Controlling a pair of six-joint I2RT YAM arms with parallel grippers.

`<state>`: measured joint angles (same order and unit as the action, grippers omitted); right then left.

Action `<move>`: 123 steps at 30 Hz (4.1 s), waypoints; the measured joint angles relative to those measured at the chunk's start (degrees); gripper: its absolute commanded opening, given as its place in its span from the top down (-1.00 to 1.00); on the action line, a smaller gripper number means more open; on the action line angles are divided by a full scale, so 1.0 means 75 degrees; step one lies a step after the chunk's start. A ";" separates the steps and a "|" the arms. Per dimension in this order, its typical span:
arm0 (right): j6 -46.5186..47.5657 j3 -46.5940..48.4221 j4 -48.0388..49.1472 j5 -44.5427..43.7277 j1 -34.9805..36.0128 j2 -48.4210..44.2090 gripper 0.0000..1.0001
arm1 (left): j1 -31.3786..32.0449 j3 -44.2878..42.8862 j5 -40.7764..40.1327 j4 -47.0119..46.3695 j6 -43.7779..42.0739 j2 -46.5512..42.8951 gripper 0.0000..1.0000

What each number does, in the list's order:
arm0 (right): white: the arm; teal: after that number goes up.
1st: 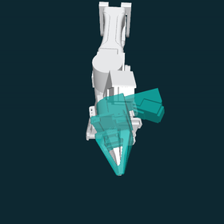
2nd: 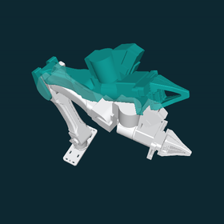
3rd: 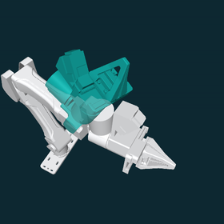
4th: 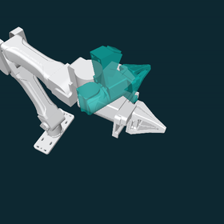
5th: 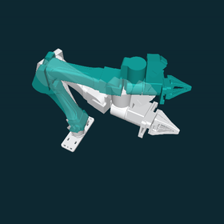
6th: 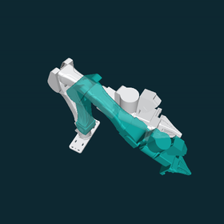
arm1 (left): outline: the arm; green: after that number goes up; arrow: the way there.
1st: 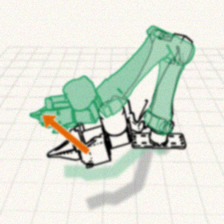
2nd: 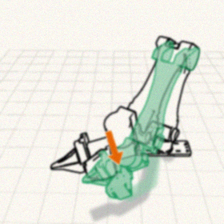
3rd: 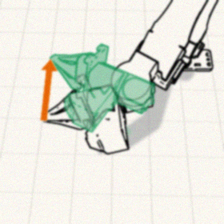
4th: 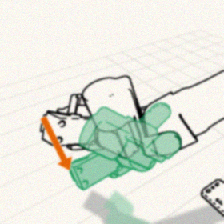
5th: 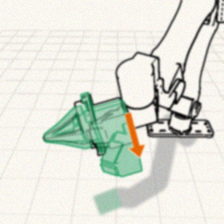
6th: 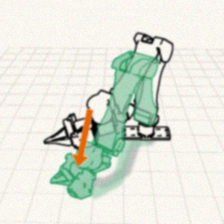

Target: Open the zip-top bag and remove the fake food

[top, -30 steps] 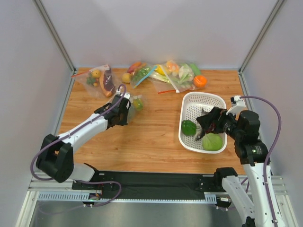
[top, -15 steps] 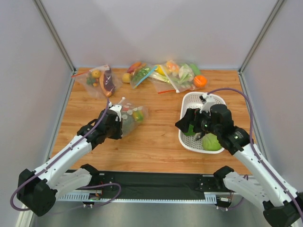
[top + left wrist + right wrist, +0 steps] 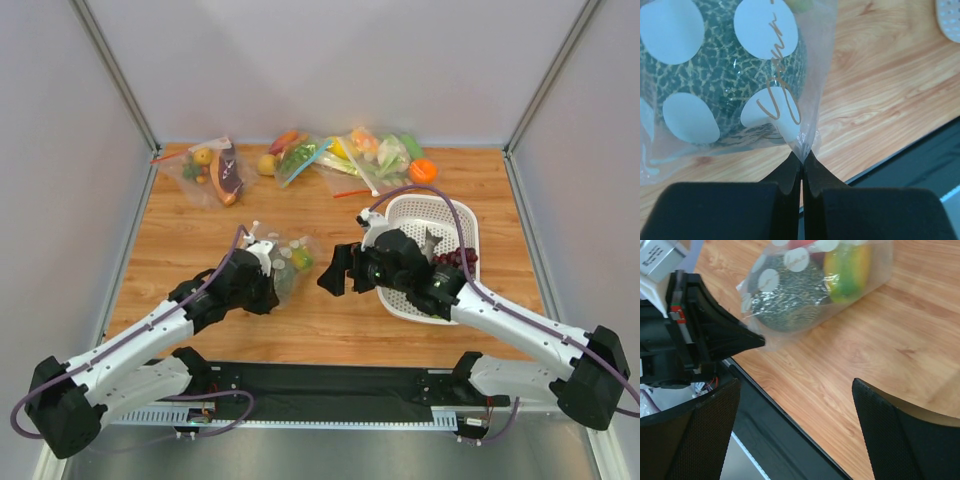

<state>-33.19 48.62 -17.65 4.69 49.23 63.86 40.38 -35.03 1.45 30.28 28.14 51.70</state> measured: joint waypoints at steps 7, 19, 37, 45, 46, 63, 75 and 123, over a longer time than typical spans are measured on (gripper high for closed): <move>-0.0685 -0.0597 0.0874 -0.1075 0.1122 0.0006 -0.71 | 0.0466 -0.0020 0.0530 -0.1102 0.0595 0.0863 1.00; -0.1542 -0.1445 0.1020 -0.2879 0.1676 -0.0425 -0.60 | 0.1294 -0.0647 0.0895 -0.2189 0.1035 0.1955 0.89; -0.1346 -0.1518 0.1326 -0.2850 0.1766 0.0463 -0.63 | 0.1346 -0.0857 -0.1384 -0.0125 0.0956 -0.1020 -0.63; -0.1207 -0.0737 0.1670 -0.2451 0.1982 0.1958 0.49 | 0.0691 -0.0495 -0.2480 0.0828 0.1169 -0.1169 -0.67; -0.1142 -0.0691 0.1667 -0.2425 0.1982 0.2052 0.67 | 0.0597 -0.0379 -0.2506 0.0901 0.1186 -0.1180 -0.67; -0.1157 -0.0315 0.0664 -0.2818 0.1346 0.1795 0.99 | 0.0289 0.0915 -0.2422 0.0868 0.1623 -0.1241 -0.58; -0.1174 -0.0321 0.0612 -0.2786 0.1288 0.1772 0.99 | 0.0259 0.2002 -0.1789 -0.0233 0.2305 -0.1384 -0.40; 0.1070 0.1075 -0.0303 -0.4753 0.3756 0.0178 -0.59 | 0.0254 0.0044 -0.1142 0.0035 0.3220 -0.3605 1.00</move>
<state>-25.17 56.69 -19.92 -30.96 77.41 65.19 42.28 -34.70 -7.11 30.55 52.29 24.67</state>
